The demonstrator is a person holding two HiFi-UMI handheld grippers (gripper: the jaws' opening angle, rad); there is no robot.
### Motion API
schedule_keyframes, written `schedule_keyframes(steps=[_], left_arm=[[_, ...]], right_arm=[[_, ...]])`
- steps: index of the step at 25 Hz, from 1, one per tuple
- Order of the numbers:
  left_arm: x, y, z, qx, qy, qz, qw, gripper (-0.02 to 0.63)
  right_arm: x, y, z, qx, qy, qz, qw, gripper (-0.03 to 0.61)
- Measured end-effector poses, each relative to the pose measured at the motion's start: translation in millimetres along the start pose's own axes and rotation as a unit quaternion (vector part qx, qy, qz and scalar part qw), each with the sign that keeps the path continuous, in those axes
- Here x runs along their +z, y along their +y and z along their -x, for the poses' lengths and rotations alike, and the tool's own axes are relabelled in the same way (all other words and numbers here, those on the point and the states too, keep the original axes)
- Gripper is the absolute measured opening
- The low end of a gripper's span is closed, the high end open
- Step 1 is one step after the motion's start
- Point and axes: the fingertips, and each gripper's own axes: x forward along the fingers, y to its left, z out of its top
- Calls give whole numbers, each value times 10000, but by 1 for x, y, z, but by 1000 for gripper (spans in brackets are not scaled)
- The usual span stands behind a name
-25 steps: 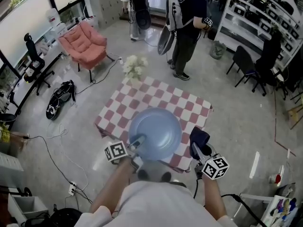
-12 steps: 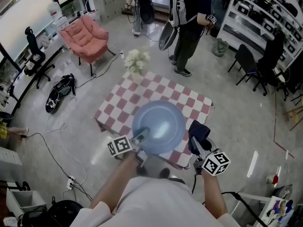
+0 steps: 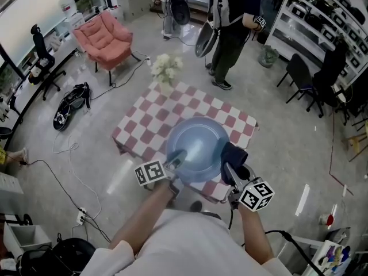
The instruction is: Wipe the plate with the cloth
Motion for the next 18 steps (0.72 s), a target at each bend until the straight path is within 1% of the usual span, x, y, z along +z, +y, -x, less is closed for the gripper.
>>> schedule_keyframes(steps=[11, 18], left_arm=[[3, -9, -10, -94, -202, 8, 9998, 66], [6, -19, -11, -51, -276, -279, 9992, 64]], right_arm=[[-9, 18, -22, 288, 183, -71, 9994, 109], [-14, 36, -40, 472, 355, -53, 9982, 110]])
